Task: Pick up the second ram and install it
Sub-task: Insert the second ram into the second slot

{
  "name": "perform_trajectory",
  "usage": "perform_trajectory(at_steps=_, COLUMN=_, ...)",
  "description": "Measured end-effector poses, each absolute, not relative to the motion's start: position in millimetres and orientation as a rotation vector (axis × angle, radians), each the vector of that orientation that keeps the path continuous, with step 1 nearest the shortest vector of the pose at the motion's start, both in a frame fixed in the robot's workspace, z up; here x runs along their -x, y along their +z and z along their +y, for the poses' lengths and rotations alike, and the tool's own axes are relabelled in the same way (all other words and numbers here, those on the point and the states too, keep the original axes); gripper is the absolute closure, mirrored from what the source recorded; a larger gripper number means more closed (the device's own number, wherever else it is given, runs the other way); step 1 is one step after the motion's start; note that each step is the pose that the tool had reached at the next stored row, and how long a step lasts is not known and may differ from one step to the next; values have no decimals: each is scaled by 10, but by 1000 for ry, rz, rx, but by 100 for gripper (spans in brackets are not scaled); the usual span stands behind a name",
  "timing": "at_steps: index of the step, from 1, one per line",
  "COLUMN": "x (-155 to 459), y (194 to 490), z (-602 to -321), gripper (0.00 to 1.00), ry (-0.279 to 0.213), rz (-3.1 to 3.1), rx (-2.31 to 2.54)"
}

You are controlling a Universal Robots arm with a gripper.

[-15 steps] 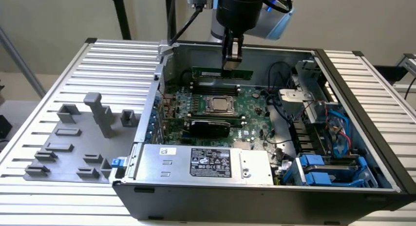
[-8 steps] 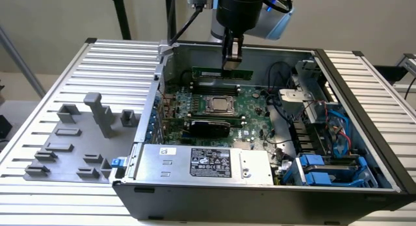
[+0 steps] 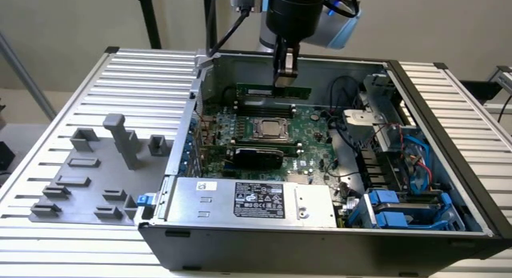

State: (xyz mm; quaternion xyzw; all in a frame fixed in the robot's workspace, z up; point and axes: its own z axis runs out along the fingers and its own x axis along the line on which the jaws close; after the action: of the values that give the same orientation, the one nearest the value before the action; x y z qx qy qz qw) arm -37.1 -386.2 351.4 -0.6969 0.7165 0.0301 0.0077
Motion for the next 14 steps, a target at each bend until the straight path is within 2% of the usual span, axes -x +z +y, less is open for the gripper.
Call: perform_trajectory(at_steps=14, x=371, y=3260, z=-3862, gripper=86, ry=95, rz=2239, rx=2178)
